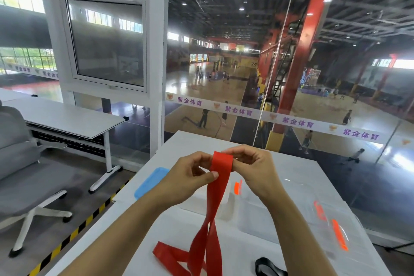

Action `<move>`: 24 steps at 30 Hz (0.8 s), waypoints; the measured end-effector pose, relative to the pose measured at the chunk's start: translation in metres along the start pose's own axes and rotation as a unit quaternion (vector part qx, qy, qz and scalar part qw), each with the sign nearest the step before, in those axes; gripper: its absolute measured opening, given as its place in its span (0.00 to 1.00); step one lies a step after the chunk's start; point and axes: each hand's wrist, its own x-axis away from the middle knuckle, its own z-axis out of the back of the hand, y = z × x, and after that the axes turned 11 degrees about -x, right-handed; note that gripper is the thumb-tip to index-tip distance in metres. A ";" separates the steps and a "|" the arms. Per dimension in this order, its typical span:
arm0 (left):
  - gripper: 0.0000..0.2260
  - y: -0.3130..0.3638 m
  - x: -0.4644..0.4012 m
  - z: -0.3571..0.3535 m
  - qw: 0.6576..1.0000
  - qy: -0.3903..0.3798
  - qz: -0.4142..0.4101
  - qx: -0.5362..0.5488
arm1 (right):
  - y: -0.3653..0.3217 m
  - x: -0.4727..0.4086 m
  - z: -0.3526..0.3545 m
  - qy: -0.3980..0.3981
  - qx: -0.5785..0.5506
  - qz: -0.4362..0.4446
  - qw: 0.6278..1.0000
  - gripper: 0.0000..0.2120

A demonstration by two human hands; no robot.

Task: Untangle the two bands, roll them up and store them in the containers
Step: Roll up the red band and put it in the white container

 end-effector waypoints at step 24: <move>0.05 0.037 -0.017 0.042 0.933 0.322 -0.013 0.159 | 0.101 0.080 -0.049 0.109 -0.052 -0.236 0.964 0.05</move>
